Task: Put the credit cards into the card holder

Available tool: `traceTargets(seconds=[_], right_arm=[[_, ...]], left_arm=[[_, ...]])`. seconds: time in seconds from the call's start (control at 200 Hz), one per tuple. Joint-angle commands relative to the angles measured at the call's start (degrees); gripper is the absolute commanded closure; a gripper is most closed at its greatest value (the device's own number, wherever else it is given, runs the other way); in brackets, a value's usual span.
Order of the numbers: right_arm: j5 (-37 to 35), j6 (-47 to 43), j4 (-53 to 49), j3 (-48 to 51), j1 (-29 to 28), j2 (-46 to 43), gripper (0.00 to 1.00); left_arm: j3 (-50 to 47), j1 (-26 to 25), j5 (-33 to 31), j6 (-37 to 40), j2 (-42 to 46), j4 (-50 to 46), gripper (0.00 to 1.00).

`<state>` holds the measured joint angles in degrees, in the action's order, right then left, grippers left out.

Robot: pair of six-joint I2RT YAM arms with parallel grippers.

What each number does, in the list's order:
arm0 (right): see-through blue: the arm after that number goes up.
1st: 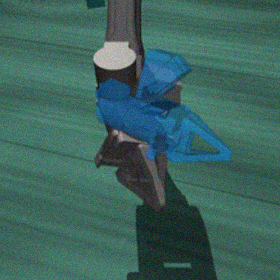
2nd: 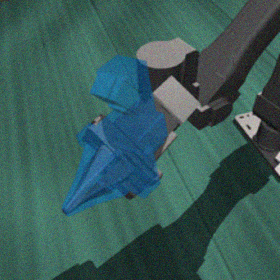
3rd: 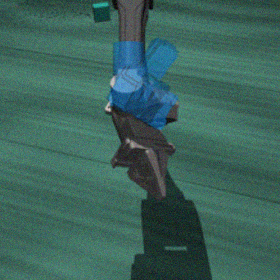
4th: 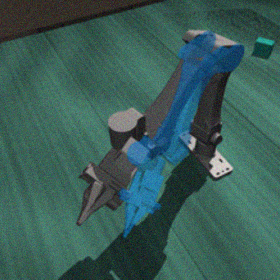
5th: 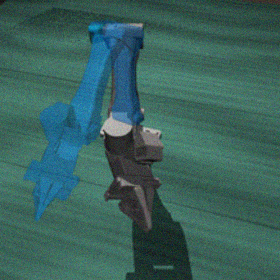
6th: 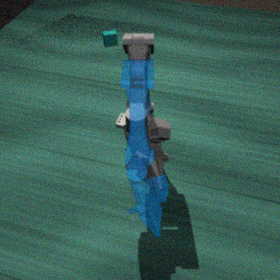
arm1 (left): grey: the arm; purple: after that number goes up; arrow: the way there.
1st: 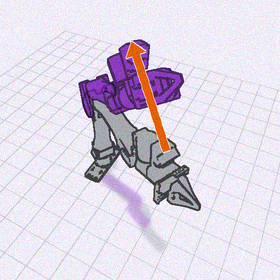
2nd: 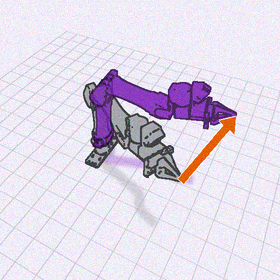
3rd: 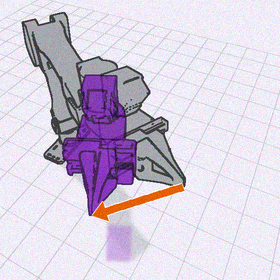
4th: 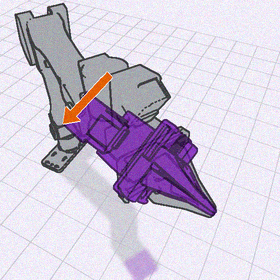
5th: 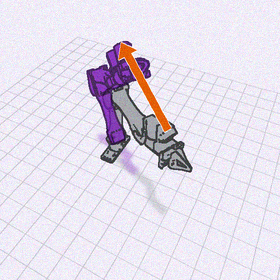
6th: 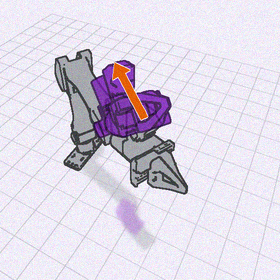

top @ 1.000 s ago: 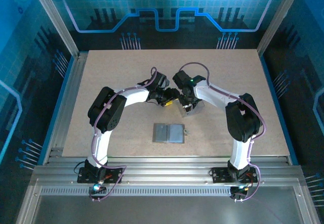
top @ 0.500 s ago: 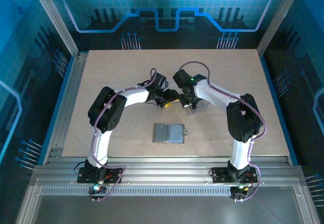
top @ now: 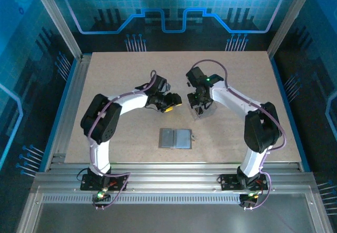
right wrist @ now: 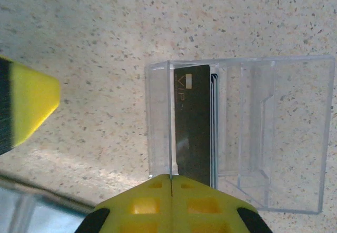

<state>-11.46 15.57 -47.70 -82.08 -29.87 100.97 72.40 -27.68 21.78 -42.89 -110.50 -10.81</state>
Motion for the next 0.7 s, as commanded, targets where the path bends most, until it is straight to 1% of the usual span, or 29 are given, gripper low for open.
traceTargets(seconds=[0.0,0.13,0.275,0.395,0.485,0.58,0.625,0.695], right_arm=[[3.14,0.65,1.72,1.71,0.61,-4.32,1.00],[4.69,1.54,3.03,3.27,1.21,-6.16,1.00],[7.99,3.78,7.61,8.38,1.00,-11.78,1.00],[13.68,7.44,16.67,17.18,0.29,-18.24,1.00],[16.96,10.59,25.55,24.65,-1.41,-21.77,1.00],[19.06,15.13,34.73,32.20,-3.29,-24.65,1.00],[19.71,16.68,38.03,35.68,-4.29,-25.29,1.00],[18.89,19.29,42.71,39.35,-6.55,-26.19,1.00]], left_arm=[[-4.12,0.26,0.00,4.34,8.89,-3.51,0.36],[-10.61,-0.15,-1.60,5.81,15.01,-4.53,0.35],[-16.47,-2.83,-8.09,9.73,21.45,-9.24,0.33],[-18.98,-6.36,-15.14,11.66,24.28,-13.18,0.32],[-19.53,-9.12,-20.02,12.17,24.08,-15.30,0.31],[-19.75,-11.42,-23.97,11.83,22.60,-16.52,0.31],[-19.95,-12.05,-24.79,11.61,21.82,-16.45,0.31],[-20.41,-12.72,-25.90,11.26,20.59,-15.96,0.31]])
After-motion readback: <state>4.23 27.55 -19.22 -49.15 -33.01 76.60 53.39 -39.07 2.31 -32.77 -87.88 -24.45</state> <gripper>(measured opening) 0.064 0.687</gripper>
